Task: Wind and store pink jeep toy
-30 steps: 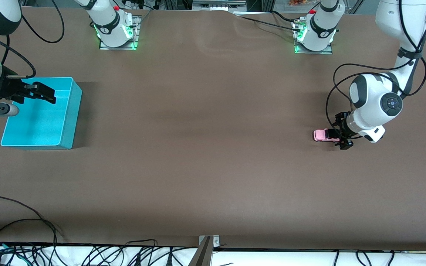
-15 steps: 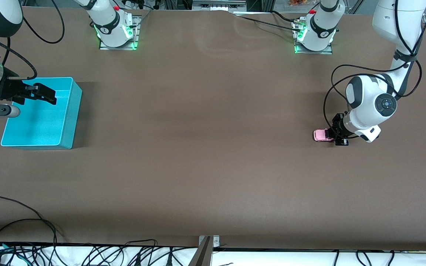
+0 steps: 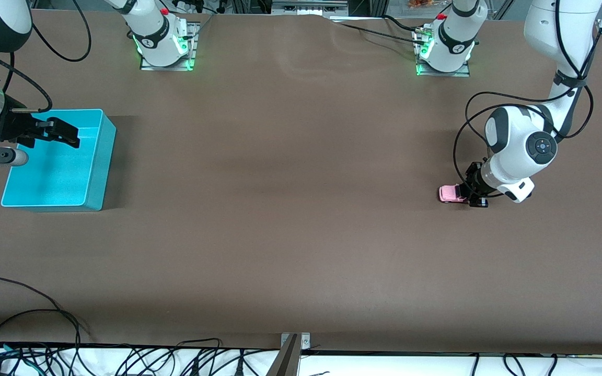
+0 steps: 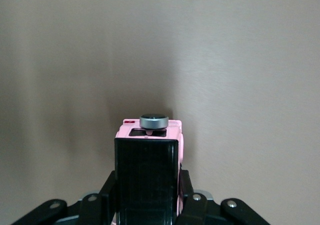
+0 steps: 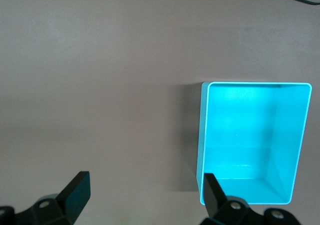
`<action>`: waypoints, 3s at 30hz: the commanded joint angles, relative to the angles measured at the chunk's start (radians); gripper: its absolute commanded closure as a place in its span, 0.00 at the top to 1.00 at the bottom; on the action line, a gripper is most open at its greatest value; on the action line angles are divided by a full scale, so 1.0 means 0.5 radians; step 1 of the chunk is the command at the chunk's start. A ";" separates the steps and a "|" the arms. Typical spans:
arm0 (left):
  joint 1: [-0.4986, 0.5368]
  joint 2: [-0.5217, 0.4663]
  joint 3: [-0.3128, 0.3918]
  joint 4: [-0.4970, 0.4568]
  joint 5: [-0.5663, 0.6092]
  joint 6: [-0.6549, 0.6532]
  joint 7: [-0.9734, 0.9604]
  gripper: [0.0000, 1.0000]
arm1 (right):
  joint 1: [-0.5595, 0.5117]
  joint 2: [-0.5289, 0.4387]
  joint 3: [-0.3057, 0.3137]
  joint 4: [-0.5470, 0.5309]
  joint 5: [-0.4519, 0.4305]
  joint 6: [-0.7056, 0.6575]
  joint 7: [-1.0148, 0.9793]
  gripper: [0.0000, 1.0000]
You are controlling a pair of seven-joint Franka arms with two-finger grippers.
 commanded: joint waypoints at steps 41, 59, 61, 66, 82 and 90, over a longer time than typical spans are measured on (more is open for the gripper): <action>-0.357 0.319 0.001 0.392 0.243 -0.145 -0.624 0.09 | 0.039 0.022 0.003 0.056 -0.092 -0.017 0.017 1.00; -0.182 0.346 0.001 0.370 0.243 -0.139 -0.394 0.06 | 0.039 0.022 0.003 0.050 -0.092 -0.020 0.014 1.00; -0.151 0.347 0.001 0.367 0.243 -0.139 -0.348 0.06 | 0.039 0.022 0.003 0.056 -0.095 -0.020 0.017 1.00; -0.105 0.353 0.001 0.361 0.243 -0.139 -0.259 0.06 | 0.039 0.022 0.003 0.050 -0.092 -0.020 0.014 1.00; 0.079 0.353 0.004 0.346 0.243 -0.139 0.082 0.06 | 0.039 0.022 0.003 0.056 -0.092 -0.020 0.014 1.00; 0.165 0.356 0.004 0.342 0.243 -0.139 0.168 0.06 | 0.039 0.022 0.000 0.056 -0.092 -0.020 0.014 1.00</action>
